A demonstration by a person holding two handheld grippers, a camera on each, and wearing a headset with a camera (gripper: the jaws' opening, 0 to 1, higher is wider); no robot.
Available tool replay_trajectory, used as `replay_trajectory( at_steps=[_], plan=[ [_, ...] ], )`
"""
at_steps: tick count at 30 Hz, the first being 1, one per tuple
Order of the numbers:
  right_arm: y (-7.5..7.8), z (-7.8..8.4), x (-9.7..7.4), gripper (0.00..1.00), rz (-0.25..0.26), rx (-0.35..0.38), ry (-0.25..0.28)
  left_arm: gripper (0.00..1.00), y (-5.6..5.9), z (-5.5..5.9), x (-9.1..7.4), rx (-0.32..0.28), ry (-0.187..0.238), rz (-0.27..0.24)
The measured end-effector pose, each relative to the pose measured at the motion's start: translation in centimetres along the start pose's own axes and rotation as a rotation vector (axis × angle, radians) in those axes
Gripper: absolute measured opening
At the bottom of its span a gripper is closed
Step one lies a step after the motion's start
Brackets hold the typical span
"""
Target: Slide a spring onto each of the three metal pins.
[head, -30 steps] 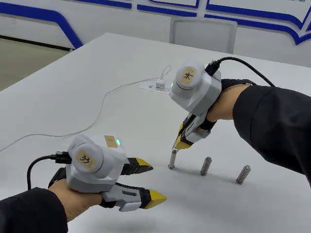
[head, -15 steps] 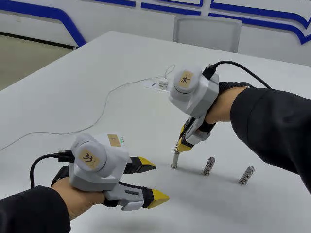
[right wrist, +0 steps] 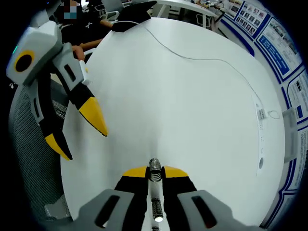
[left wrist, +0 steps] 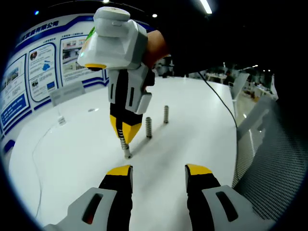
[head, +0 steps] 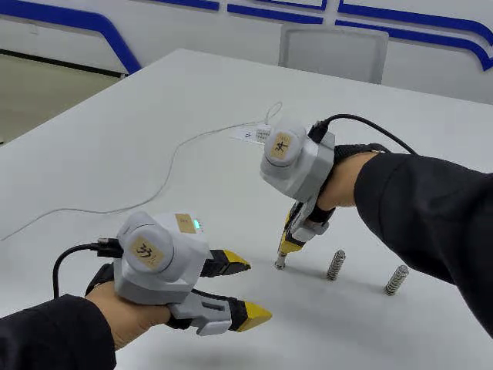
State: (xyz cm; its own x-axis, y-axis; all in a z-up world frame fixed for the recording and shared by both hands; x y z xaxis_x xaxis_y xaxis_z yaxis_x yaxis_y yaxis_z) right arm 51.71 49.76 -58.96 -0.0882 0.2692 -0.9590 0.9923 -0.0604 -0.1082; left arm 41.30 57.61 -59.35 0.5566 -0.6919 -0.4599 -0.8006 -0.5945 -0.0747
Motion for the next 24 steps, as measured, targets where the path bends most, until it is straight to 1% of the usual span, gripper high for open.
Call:
replay_trajectory(
  at_steps=[2,6,12,18,24],
  plan=[
    [-0.1,0.1,0.4,0.12,-0.006,0.002,-0.003,0.45,0.0,0.0,0.0,0.000,-0.001,0.000],
    [0.0,0.2,1.0,0.12,-0.001,0.005,-0.002,0.45,0.0,0.1,0.0,-0.002,-0.002,0.000],
    [0.1,0.3,1.5,0.12,0.004,0.012,-0.003,0.44,0.0,0.1,0.0,-0.004,-0.007,0.001],
    [0.1,0.5,2.3,0.12,0.001,0.011,-0.020,0.44,-0.1,0.1,0.0,-0.006,-0.007,-0.002],
    [0.1,0.4,2.4,0.13,0.003,0.009,-0.019,0.44,-0.2,0.1,0.0,-0.009,-0.006,-0.006]
  ],
)
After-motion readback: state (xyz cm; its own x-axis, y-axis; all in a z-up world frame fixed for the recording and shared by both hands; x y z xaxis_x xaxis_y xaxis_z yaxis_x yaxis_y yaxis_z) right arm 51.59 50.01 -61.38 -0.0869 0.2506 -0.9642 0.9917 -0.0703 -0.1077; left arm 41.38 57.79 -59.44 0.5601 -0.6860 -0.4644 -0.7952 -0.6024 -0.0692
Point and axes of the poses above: the centre of the closed fingertips' face, and the gripper's own axes: x roughly forward along the fingers, y roughly to its right, z roughly out of its underside, the point moved 6 cm from there along -x, roughly backward along the fingers, and after that the axes turned 11 degrees about -z, right-handed, at the moved point
